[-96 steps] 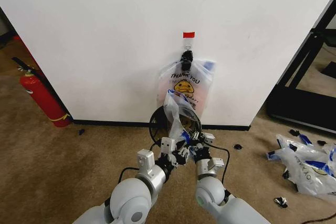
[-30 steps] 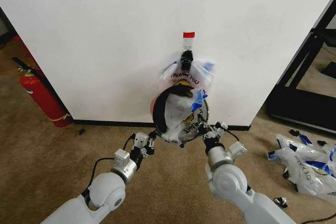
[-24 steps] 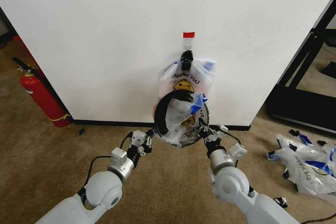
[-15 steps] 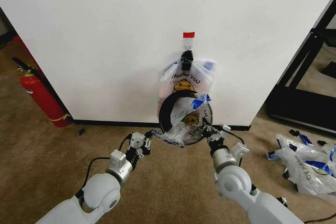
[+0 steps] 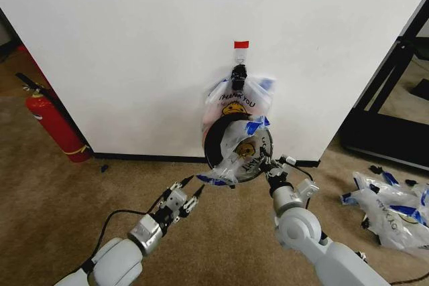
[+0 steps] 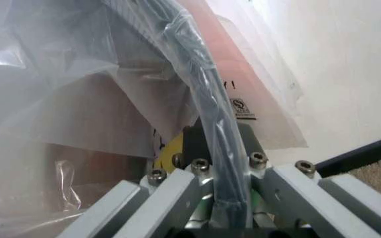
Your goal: Pick up the garbage bag from the wall and place it over the trash bin.
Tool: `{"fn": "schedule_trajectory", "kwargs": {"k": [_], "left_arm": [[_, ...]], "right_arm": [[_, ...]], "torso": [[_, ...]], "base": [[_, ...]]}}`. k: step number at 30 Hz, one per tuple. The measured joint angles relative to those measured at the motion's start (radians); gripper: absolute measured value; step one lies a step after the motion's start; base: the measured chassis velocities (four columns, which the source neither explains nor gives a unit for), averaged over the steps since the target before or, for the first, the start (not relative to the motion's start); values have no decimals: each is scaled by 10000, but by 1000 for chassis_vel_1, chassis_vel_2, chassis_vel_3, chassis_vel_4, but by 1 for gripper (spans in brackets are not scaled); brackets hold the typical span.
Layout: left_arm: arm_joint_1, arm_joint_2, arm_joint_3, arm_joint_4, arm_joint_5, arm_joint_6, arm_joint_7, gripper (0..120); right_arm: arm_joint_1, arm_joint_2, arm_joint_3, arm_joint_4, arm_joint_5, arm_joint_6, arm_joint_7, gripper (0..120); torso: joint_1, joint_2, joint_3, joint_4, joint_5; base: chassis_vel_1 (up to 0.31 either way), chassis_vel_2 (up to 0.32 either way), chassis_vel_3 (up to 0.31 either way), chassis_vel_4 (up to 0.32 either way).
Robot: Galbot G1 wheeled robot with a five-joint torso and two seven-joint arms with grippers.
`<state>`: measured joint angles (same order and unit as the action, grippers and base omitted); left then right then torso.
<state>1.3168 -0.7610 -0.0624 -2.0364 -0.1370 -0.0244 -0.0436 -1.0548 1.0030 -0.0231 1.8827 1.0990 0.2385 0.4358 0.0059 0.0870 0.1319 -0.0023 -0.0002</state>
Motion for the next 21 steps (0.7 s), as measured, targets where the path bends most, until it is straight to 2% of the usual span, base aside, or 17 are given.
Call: {"fn": "schedule_trajectory", "kwargs": {"k": [1,2,5,9,14,21], "left_arm": [[63,90,-81,-95,78,-100,14,67],[63,90,-81,-95,78,-100,14,67],[123,208,-237,-723,-178,-291,-174,81],[-229,-40,-140,-1329,-823,-201,-679,95],[-558,-430,313,-1320,-974,205,-918,100],[-932,-893,774,-873,-1016,430,-1104,98]], "right_arm": [[18,29,0,-59,-23,15,-6,0],[18,29,0,-59,-23,15,-6,0],[21,89,-57,-270,-211,79,-7,0],[-88,168,-312,-394,-466,138,-18,0],[-102,317,-597,-431,-744,191,-23,0],[-104,551,-997,-589,-1303,334,-163,0]], "torso": [[0,0,0,1,0],[0,0,0,1,0],[0,0,0,1,1],[0,0,0,-1,2],[0,0,0,0,1],[0,0,0,1,0]], "base": [[0,0,0,0],[0,0,0,0],[0,0,0,0],[0,0,0,0],[0,0,0,0],[0,0,0,0]]}}
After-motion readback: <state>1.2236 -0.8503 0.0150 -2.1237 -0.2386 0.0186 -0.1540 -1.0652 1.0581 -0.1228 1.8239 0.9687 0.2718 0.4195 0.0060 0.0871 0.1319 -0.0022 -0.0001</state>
